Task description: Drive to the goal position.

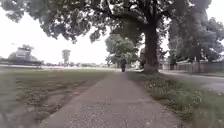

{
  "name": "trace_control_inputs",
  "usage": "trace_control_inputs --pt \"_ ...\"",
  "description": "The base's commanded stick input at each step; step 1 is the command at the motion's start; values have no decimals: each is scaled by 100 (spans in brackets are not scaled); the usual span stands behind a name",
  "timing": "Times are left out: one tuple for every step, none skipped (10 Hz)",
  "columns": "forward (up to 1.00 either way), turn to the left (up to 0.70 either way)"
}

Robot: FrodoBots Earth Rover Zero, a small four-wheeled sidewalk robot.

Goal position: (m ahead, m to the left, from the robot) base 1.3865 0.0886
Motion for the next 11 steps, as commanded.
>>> trace_control_inputs --pt "70 0" --pt "70 0" --pt "70 0" --pt "70 0" --pt "70 0" --pt "70 0" --pt "70 0" --pt "70 0" --pt "70 0" --pt "70 0" --pt "70 0"
